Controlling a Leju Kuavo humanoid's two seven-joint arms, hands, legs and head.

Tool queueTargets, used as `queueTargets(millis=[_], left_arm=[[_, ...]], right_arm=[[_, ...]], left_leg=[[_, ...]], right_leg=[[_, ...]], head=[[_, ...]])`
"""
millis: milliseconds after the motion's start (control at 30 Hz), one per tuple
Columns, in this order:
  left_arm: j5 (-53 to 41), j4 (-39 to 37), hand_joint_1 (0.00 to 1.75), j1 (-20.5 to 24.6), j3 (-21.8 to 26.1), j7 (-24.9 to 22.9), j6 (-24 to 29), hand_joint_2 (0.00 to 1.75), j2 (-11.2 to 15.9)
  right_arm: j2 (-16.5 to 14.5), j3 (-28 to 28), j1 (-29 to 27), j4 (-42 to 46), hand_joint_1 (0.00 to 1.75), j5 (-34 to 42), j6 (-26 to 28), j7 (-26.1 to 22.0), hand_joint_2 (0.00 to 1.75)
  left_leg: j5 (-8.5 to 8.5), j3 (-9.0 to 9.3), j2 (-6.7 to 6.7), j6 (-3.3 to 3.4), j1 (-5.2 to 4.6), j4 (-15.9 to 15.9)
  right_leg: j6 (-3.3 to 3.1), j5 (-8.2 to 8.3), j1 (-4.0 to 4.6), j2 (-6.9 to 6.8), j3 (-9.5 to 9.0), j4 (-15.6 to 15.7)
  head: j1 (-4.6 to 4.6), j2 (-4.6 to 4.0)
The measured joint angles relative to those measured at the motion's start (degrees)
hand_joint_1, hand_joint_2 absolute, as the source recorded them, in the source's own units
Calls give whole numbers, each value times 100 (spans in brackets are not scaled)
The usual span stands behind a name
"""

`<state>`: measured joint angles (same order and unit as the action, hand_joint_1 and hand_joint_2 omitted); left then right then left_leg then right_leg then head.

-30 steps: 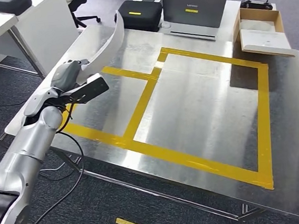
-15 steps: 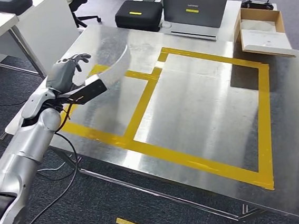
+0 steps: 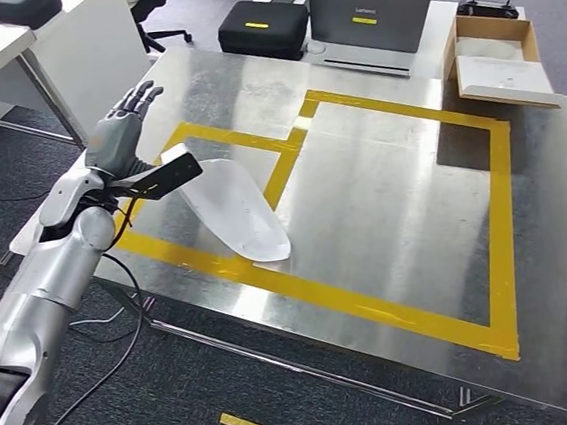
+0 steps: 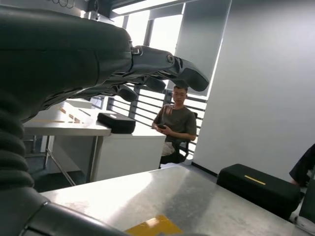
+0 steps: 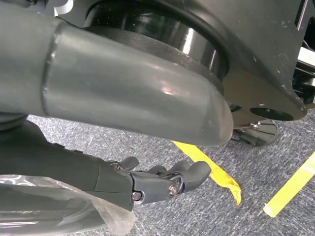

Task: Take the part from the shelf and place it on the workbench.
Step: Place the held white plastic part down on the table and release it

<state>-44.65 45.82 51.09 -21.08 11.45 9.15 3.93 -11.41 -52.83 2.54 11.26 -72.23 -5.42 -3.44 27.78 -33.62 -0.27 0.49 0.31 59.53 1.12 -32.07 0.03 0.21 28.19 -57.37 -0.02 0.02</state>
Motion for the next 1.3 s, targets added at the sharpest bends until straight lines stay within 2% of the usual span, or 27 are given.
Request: queueTargets(millis=[167,233,300,333,400,433,467,500,533,567,600,633,667,700,767,800,833,867,933,967,1000,1033,1100,1167,1200,1267,1300], left_arm=[[0,19,0,-6,-3,30,1,0,29],[0,50,0,-7,-6,61,2,0,47],[1,81,0,-2,-11,82,3,0,54],[1,92,0,2,-13,87,3,0,50],[4,97,0,-10,-15,91,2,0,50],[5,97,0,-29,-16,92,-2,0,48],[8,97,0,-53,-19,95,-7,0,45],[10,97,0,-71,-22,97,-13,0,40],[13,97,0,-82,-25,99,-18,0,34],[16,97,0,-86,-27,101,-20,0,31],[24,97,0,-85,-27,101,-21,0,30],[31,97,0,-82,-28,104,-24,0,30],[38,97,0,-80,-30,111,-26,0,30],[47,97,0,-78,-31,120,-29,0,31],[56,97,0,-82,-36,139,-32,0,31],[60,97,0,-84,-38,147,-32,0,31],[62,97,0,-85,-39,154,-33,0,32],[66,97,0,-85,-41,160,-33,0,33],[74,96,0,-90,-44,168,-36,0,36],[81,96,0,-95,-46,173,-38,0,36],[87,96,0,-100,-50,177,-40,0,36],[93,96,0,-103,-54,181,-42,0,36],[101,99,0,-98,-60,184,-43,0,34],[105,111,0,-89,-63,190,-43,0,30],[107,119,0,-84,-64,192,-43,0,28],[117,127,0,-81,-65,195,-43,0,25],[133,127,0,-80,-66,198,-43,0,22]], right_arm=[[0,0,0,-4,0,3,-8,-5,0],[0,0,3,-7,0,4,-12,-6,0],[0,0,8,-7,0,4,-15,-6,0],[0,1,11,-7,0,4,-16,-6,0],[1,1,7,-7,0,4,-16,-6,0],[2,1,1,-7,0,4,-16,-6,0],[3,1,-5,-8,0,4,-16,-6,0],[5,0,-9,-8,0,4,-16,-6,0],[7,0,-9,-7,0,4,-16,-6,0],[9,0,-6,-7,0,4,-16,-6,0],[7,1,-3,-12,0,3,-17,-7,0],[6,1,1,-18,0,3,-20,-8,0],[5,1,3,-24,0,3,-22,-8,0],[3,1,5,-30,0,3,-24,-8,0],[7,0,7,-31,0,4,-27,-6,0],[7,0,9,-31,0,4,-30,-5,0],[7,0,12,-31,0,4,-33,-5,0],[7,0,16,-31,0,4,-35,-4,0],[7,0,16,-31,0,4,-36,-4,0],[7,0,15,-31,0,4,-37,-3,0],[7,0,15,-31,0,4,-37,-1,0],[7,0,16,-31,0,4,-37,2,0],[4,0,17,-31,0,4,-38,5,0],[-1,0,17,-32,0,2,-40,5,0],[-3,0,17,-33,0,0,-42,5,0],[-4,0,17,-39,0,-5,-44,5,0],[-3,0,16,-41,0,-6,-44,4,0]], left_leg=[[12,-5,-3,26,-23,25],[-9,1,-3,63,-27,0],[-78,39,17,112,3,-102],[-109,52,31,134,22,-154],[-136,46,51,152,37,-184],[-139,35,57,150,40,-182],[-142,28,59,144,47,-179],[-143,22,59,132,60,-172],[-141,18,58,108,82,-157],[-131,14,57,72,106,-131],[-121,-2,53,23,120,-103],[-120,-26,47,-34,121,-69],[-129,-57,39,-88,116,-36],[-152,-90,29,-137,110,-18],[-172,-141,21,-208,120,9],[-110,-175,22,-228,127,58],[35,-237,23,-238,129,213],[248,-333,24,-240,126,485],[682,-560,23,-227,108,1217],[789,-619,23,-207,95,1480],[789,-597,23,-171,76,1564],[695,-484,21,-118,49,1450],[431,-32,19,48,-42,750],[318,339,18,162,-121,106],[318,404,16,185,-148,-34],[212,404,20,184,-158,-139],[136,388,34,193,-145,-205]], right_leg=[[29,13,-17,-3,-1,19],[68,34,-21,-3,-9,36],[106,-45,-18,-3,49,-42],[122,-161,-19,-3,144,-217],[161,-476,-45,-6,491,-887],[185,-576,-63,-7,678,-1241],[210,-581,-85,-8,814,-1467],[239,-470,-107,-10,861,-1490],[271,-261,-135,-15,806,-1297],[311,-27,-169,-23,682,-955],[348,135,-179,-23,525,-636],[353,235,-185,-11,416,-399],[339,249,-183,4,363,-280],[299,225,-166,24,360,-275],[178,233,-169,37,425,-270],[109,255,-166,38,458,-272],[40,289,-163,35,494,-266],[-26,324,-152,32,537,-262],[-114,396,-104,30,634,-263],[-142,434,-73,28,684,-263],[-161,476,-40,27,736,-264],[-173,518,-8,28,787,-264],[-181,601,40,29,872,-264],[-153,683,51,25,926,-258],[-124,726,37,20,940,-245],[-59,812,15,14,961,-207],[-30,783,13,16,990,-213]], head=[[-1,0],[-2,0],[8,0],[19,0],[34,0],[36,0],[34,0],[36,0],[36,0],[36,0],[43,0],[54,0],[62,0],[68,0],[63,0],[57,0],[51,0],[43,0],[32,0],[31,0],[32,0],[33,0],[37,0],[40,0],[39,0],[33,0],[37,0]])
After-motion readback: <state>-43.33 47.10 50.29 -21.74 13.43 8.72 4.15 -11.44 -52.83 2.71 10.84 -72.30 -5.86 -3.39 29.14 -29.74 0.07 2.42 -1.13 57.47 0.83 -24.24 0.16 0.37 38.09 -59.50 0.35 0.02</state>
